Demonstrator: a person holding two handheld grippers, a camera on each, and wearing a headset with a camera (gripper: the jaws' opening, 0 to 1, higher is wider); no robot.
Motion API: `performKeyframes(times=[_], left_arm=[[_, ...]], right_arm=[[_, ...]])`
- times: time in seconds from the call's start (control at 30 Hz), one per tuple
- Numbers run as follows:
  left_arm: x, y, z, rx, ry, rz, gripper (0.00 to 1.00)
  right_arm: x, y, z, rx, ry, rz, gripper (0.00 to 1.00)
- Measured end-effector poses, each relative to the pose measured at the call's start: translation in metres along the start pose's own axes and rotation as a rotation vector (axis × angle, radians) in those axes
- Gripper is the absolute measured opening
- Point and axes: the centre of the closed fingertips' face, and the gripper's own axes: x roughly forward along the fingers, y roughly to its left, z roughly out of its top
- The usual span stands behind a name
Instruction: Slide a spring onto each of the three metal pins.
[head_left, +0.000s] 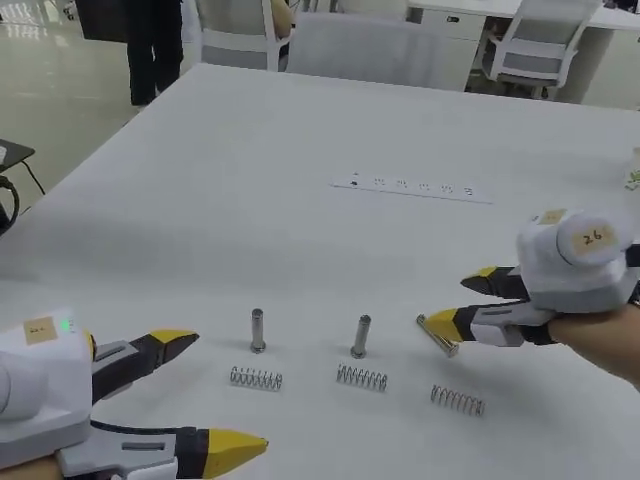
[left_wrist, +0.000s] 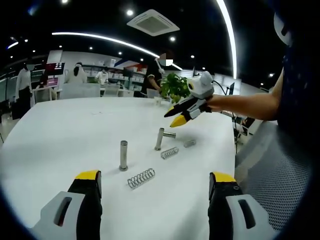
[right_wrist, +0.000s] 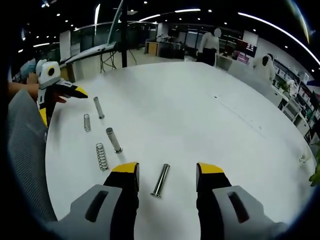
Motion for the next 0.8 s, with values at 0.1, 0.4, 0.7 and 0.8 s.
performKeyframes(times=[0.1, 0.4, 0.7, 0.8], left_arm=[[0.0, 0.0, 0.0, -0.002, -0.001, 0.0, 0.86], [-0.001, 0.0, 0.0, -0.005, 0.001, 0.002, 0.85], [-0.001, 0.002, -0.002, -0.01, 0.001, 0.001, 0.84], [-0.001, 0.003, -0.004, -0.01, 0.002, 0.0, 0.83]], right_arm=[[0.006, 0.001, -0.002, 0.014, 0.024, 0.002, 0.4], [0.02, 0.001, -0.01, 0.04, 0.096, -0.008, 0.3], [0.029, 0.004, -0.021, 0.071, 0.161, -0.004, 0.23], [0.032, 0.004, -0.024, 0.075, 0.178, -0.004, 0.22]])
